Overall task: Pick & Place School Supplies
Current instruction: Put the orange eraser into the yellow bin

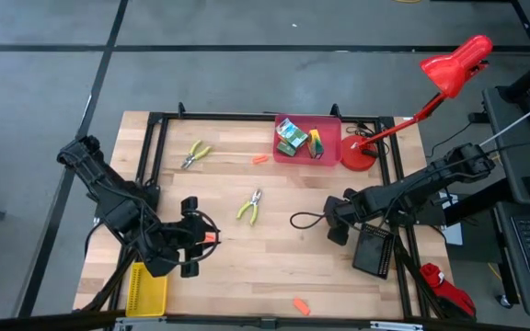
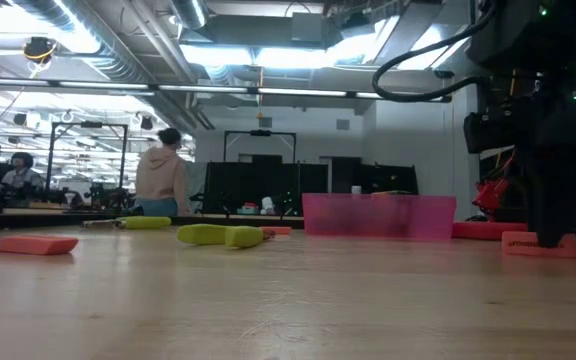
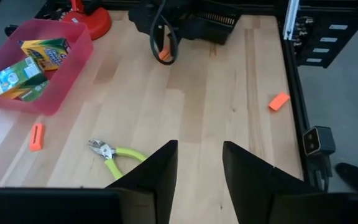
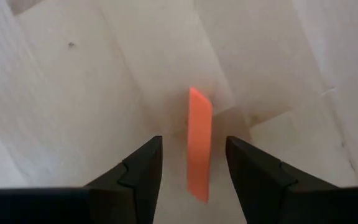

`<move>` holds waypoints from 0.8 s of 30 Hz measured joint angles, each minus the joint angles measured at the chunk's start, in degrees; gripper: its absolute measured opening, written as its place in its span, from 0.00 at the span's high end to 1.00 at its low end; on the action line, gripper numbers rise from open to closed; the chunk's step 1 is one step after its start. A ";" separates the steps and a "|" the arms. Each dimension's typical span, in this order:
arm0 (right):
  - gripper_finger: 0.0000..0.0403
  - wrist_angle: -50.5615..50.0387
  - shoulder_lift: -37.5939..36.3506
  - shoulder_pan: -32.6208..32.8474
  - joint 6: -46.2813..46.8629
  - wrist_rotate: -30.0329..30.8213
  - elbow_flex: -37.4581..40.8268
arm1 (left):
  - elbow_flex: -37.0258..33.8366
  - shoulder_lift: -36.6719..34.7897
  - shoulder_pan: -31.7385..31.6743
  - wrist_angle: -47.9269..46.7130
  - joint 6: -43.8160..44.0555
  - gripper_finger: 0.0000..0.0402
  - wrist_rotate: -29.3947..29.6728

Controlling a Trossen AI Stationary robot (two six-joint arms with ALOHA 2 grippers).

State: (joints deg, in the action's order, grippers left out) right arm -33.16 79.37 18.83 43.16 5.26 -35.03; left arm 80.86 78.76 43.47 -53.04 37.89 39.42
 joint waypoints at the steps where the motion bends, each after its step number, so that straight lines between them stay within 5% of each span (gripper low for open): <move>1: 0.56 -0.03 0.00 0.00 0.04 0.14 0.00 | 0.00 0.00 0.08 0.00 0.14 0.70 0.00; 13: 0.95 -0.05 -0.03 0.15 3.36 -0.57 -0.13 | 0.00 -0.02 0.43 0.02 0.76 0.78 1.86; 24: 0.94 5.98 -1.33 6.10 13.89 -3.76 -0.11 | 0.00 -0.02 0.43 -1.18 1.27 0.84 2.95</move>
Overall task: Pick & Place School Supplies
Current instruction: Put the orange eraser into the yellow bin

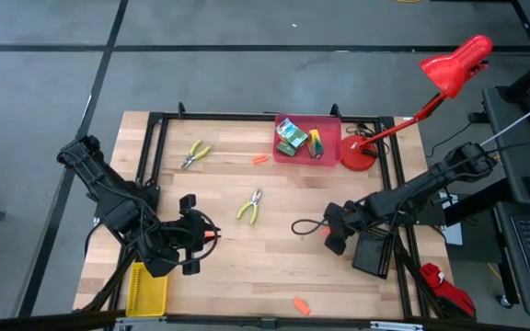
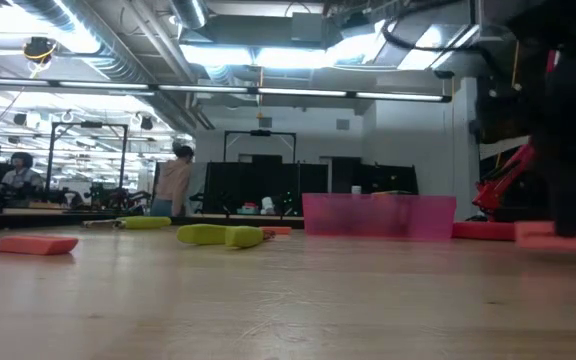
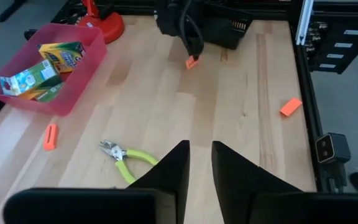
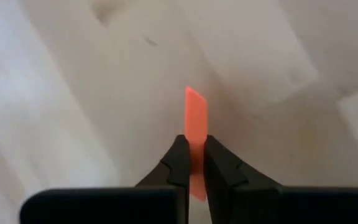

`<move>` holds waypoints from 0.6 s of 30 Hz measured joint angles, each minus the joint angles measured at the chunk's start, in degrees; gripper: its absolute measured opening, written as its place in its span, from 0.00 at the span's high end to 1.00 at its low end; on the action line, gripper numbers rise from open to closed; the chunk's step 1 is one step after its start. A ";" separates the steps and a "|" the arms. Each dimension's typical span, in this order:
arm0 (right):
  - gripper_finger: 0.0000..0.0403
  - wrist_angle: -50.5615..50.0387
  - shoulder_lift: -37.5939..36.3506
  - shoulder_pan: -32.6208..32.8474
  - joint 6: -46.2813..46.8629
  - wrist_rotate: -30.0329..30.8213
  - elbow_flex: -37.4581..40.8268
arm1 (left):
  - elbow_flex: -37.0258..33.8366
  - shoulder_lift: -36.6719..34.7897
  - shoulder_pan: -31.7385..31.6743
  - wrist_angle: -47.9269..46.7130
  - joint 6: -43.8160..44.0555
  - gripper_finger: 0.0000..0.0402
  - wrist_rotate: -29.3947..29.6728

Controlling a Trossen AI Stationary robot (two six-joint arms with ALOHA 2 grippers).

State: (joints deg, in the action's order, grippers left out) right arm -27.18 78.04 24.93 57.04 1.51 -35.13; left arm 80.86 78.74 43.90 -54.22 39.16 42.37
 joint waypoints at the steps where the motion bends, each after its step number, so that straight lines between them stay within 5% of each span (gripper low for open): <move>1: 0.94 1.80 0.00 0.52 1.18 0.05 0.00 | 0.00 0.00 0.04 0.00 0.02 0.85 0.03; 8: 0.94 14.58 -0.26 4.28 7.09 -0.65 -0.71 | 0.00 0.00 0.44 -1.21 0.50 0.87 2.05; 18: 0.95 15.87 -0.28 6.44 1.66 6.97 -9.56 | 0.00 0.00 0.76 -7.52 9.44 0.90 3.32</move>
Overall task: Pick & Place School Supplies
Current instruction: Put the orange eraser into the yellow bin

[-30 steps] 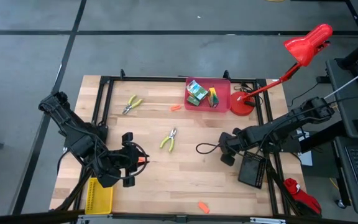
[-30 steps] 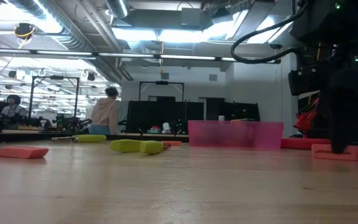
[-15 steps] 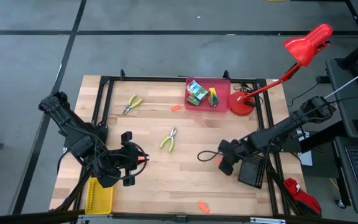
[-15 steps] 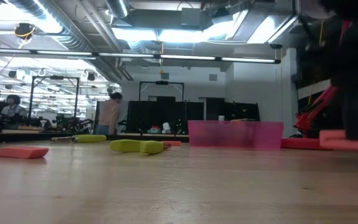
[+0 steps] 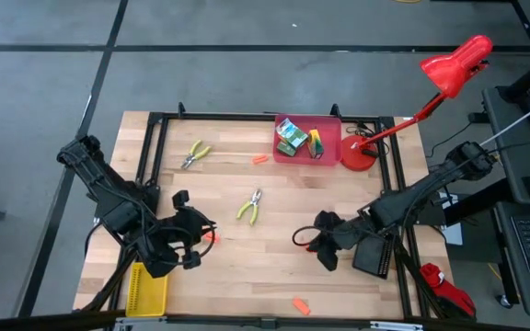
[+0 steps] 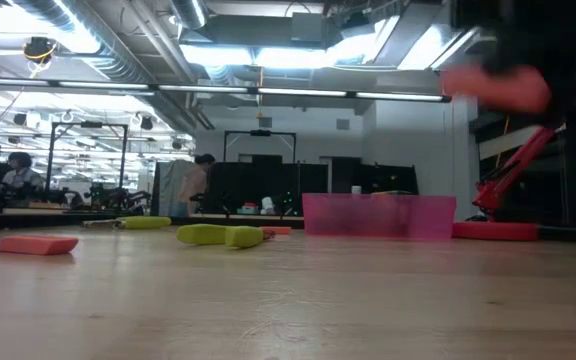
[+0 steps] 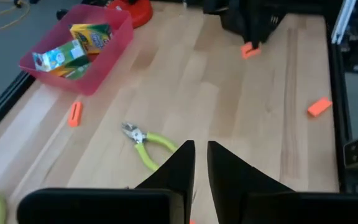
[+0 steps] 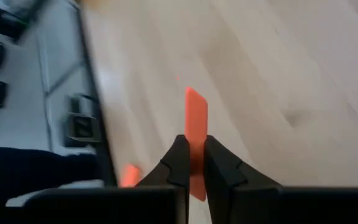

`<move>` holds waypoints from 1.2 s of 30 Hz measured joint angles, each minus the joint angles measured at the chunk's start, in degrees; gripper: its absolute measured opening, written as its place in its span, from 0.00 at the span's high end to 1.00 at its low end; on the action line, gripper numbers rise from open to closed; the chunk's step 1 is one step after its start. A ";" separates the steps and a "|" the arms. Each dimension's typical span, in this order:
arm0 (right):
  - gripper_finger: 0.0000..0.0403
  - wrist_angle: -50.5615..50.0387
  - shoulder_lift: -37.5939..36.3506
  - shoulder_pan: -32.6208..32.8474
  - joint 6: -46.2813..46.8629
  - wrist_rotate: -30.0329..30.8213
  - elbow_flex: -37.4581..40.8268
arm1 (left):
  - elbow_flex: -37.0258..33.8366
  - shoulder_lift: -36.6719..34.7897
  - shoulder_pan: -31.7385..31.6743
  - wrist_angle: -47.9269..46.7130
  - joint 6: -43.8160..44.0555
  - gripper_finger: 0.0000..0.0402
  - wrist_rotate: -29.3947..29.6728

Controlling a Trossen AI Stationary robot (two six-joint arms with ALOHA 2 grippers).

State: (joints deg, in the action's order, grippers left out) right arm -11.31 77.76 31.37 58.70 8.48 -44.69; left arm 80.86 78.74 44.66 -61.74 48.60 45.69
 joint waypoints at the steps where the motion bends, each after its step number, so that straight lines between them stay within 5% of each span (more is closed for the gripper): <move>1: 0.95 0.62 0.00 -0.01 -1.62 0.70 -1.21 | 0.00 0.00 0.01 0.48 0.29 0.90 0.41; 10: 0.95 1.14 0.00 -2.28 -11.13 4.80 -10.86 | 0.00 0.00 -0.29 7.18 2.83 0.79 5.46; 17: 0.95 6.16 1.58 -3.58 -17.88 5.46 -14.74 | 0.00 2.10 -5.94 31.28 -14.99 0.61 -8.83; 23: 0.95 7.20 2.60 -3.84 -21.35 5.55 -16.56 | -0.02 6.26 -13.21 37.18 -18.71 0.54 -19.84; 36: 0.95 12.74 2.58 -3.22 -23.79 6.92 -16.67 | 0.00 10.26 -19.25 47.80 -24.36 0.59 -24.92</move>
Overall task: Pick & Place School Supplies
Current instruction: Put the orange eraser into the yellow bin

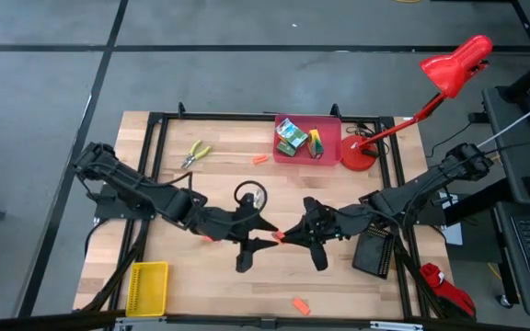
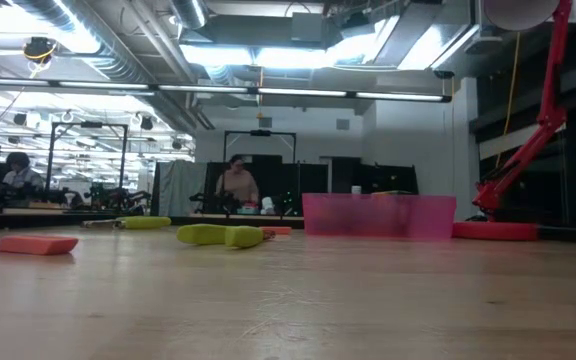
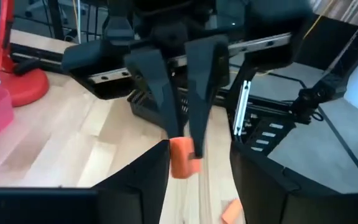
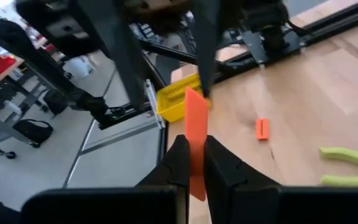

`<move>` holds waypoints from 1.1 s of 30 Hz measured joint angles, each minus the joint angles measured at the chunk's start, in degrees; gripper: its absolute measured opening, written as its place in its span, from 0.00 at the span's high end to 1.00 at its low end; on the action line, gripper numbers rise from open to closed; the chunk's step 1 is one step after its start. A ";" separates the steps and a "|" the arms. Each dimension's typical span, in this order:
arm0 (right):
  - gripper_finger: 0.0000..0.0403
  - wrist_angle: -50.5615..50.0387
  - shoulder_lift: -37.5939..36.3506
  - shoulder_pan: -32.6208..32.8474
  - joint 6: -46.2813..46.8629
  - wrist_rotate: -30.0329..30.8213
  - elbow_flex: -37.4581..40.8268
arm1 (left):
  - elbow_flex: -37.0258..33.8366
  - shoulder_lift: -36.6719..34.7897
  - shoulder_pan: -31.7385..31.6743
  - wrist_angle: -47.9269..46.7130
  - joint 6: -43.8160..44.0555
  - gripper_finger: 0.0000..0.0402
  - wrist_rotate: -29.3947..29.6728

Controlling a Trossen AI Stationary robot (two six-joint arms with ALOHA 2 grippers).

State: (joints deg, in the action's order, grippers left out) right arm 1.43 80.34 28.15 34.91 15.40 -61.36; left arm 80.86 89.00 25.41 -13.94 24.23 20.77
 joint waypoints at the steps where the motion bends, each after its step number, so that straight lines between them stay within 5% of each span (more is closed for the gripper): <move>1: 0.95 0.20 0.00 0.01 -0.06 0.03 0.00 | 0.00 0.18 -0.36 0.09 -0.03 0.59 -0.58; 23: 0.95 0.99 0.00 -0.20 -2.65 1.20 0.02 | -0.02 0.23 -3.45 -0.87 -1.44 0.69 -4.00; 33: 0.95 3.02 0.00 -0.23 -5.58 1.12 0.18 | 0.08 0.19 -3.43 -1.10 -1.42 0.83 -4.06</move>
State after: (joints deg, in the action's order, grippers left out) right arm 4.45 80.34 27.92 29.33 16.52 -61.18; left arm 80.94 89.19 21.98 -15.05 22.81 16.72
